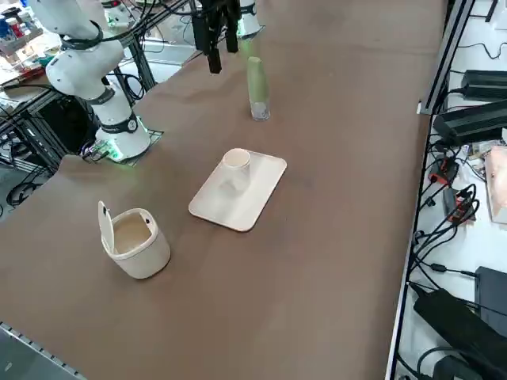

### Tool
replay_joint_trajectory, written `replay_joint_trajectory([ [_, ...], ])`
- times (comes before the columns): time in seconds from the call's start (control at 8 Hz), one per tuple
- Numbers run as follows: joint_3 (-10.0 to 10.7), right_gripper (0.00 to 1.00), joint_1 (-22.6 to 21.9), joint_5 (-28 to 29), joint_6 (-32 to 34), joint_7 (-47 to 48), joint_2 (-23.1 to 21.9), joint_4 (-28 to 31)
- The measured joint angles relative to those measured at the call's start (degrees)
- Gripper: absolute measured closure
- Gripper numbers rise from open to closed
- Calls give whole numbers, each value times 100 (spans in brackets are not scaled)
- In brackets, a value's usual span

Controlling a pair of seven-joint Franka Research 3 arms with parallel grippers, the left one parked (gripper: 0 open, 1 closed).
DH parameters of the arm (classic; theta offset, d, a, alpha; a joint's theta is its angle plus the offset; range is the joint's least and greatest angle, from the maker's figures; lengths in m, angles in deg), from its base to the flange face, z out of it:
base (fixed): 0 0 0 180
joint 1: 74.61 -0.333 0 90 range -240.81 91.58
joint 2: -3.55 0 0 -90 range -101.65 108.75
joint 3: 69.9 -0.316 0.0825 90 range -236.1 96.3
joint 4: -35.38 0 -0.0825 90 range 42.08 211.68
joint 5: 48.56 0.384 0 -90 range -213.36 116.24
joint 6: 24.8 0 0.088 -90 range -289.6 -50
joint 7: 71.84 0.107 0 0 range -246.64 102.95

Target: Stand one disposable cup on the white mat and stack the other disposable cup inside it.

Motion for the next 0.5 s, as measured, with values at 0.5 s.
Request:
replay_joint_trajectory([
  [0.5, -142, 0, -31, 51, 47, 246, -9, -149],
])
